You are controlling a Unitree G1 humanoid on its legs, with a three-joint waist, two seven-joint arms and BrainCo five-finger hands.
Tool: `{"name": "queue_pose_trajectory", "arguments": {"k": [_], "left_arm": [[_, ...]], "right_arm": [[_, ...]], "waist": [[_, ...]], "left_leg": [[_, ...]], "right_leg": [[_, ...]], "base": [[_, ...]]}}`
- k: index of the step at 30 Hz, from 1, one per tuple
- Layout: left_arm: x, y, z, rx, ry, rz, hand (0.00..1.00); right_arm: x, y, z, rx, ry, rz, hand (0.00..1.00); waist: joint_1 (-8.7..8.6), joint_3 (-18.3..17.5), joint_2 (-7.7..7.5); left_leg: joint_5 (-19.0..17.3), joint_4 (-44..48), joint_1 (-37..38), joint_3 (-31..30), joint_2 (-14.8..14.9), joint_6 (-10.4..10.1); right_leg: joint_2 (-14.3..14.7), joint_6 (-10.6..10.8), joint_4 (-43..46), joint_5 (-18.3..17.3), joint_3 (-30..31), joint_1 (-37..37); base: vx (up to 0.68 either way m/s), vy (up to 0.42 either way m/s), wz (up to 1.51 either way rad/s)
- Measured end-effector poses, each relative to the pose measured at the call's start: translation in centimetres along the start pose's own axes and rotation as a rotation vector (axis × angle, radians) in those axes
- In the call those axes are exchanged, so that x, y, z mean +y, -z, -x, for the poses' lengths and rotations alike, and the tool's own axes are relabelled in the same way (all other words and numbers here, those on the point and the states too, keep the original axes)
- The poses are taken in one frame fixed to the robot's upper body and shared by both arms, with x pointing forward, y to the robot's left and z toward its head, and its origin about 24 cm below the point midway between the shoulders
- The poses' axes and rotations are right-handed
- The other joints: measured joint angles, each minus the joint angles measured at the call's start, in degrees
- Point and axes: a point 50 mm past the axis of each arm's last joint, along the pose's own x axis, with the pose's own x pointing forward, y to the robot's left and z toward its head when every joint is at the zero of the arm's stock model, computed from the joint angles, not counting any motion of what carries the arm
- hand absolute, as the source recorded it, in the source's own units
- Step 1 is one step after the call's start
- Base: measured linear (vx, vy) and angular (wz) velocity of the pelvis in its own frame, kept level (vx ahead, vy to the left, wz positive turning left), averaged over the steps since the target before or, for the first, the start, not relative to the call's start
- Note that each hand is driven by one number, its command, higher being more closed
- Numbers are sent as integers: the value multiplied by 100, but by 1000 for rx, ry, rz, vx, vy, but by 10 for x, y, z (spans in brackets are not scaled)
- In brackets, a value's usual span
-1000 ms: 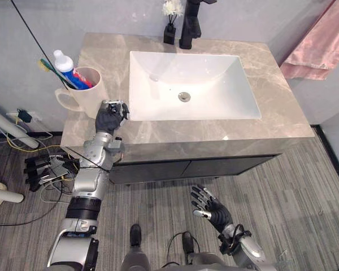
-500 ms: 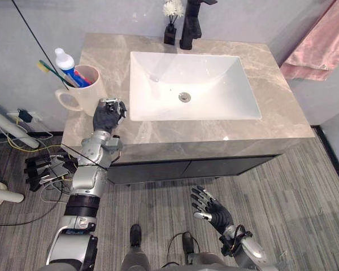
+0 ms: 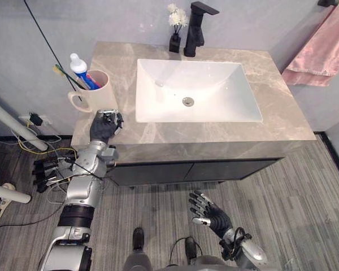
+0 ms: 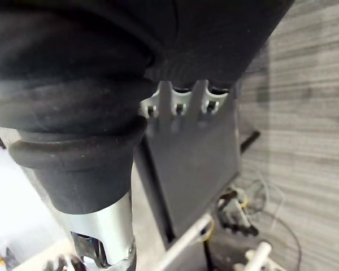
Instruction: Organize washtable
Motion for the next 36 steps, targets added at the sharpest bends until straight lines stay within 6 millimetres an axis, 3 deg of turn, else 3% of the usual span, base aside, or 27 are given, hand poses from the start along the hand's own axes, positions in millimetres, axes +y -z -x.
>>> {"name": "queue_pose_trajectory", "arguments": {"k": [11,20,36], "left_arm": [[22,2,0,19,-104,17,100],[36,-15,-14,-18,-165,-1,100],[33,-25,-23,-48,-172,1,100]], "right_arm": [[0,1,0,10,2,-6,0],[1,1,0,8,3,-10,0],[2,1,0,4,3,-13,0]], "waist": [[-3,-45,43],[4,-52,33],[-4,-71,2]], "left_leg": [[0,0,-3,-5,-2,-1],[0,1,-30,-34,-3,-1],[2,3,-213,-10,-1,-3]], "right_leg": [[3,1,0,-1,-8,-1],[4,1,-7,-1,-33,-12],[25,0,-1,2,-9,-212]], "base": [[0,0,0],[0,0,0],[0,0,0]]}}
